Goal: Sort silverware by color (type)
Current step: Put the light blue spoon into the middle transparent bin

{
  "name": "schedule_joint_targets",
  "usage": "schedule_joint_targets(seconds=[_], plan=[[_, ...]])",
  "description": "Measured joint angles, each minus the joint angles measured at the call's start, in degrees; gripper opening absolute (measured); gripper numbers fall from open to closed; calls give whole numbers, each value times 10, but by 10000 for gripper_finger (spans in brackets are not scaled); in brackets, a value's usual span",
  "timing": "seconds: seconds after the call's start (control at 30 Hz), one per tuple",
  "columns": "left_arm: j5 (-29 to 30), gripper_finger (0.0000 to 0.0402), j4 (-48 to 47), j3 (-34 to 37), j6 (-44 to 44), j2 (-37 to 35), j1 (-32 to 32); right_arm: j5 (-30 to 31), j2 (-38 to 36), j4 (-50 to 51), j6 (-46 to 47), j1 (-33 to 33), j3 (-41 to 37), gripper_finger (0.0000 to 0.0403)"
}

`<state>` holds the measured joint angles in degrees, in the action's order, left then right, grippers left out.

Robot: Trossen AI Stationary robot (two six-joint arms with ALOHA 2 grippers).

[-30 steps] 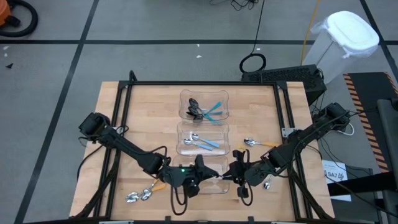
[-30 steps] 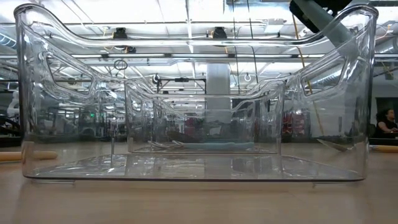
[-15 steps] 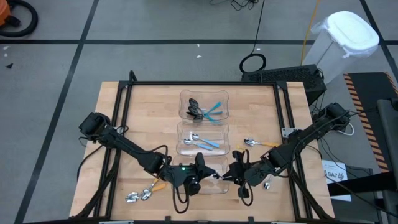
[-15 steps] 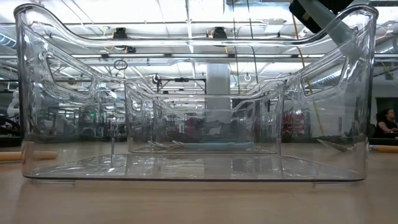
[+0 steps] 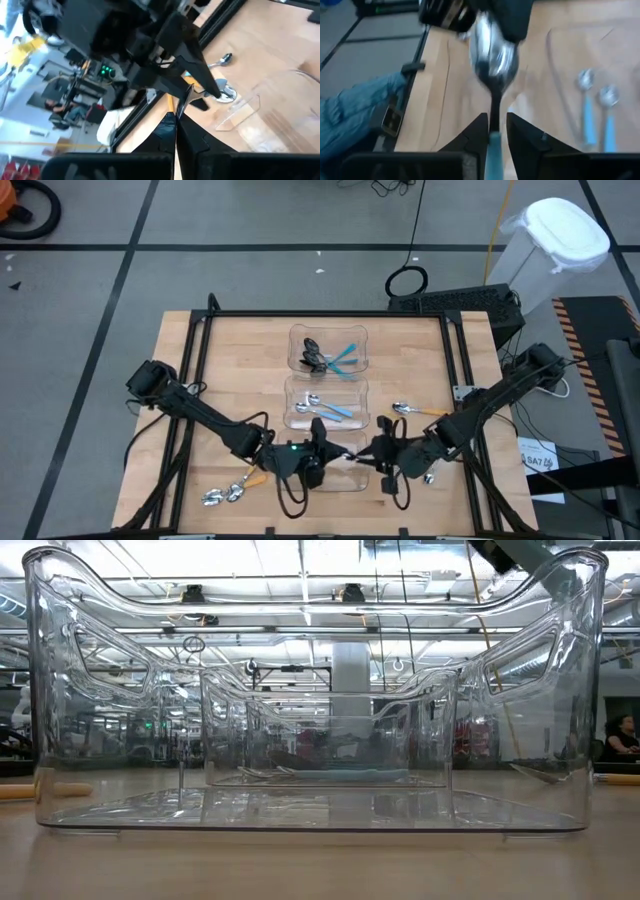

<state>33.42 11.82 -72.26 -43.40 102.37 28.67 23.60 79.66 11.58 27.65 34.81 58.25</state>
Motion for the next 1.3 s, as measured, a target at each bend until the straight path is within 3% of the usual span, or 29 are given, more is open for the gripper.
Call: schedule_joint_targets(seconds=[0.2,0.5,0.73,0.9,1.07,1.3], plan=[[27,1,-95,-64,87,0,3,106,-6,18,-29,34,33,82],[80,0,-288,-163,315,-1,-1,302,-5,36,-102,105,71,140],[201,0,-316,-174,383,-5,-16,411,14,41,-239,138,73,203],[207,0,-346,-228,461,-14,-36,542,44,37,-364,149,73,219],[207,0,-402,-256,582,-13,-40,651,73,29,-426,152,73,219],[206,0,-413,-256,634,-12,-35,665,83,36,-435,141,73,217]])
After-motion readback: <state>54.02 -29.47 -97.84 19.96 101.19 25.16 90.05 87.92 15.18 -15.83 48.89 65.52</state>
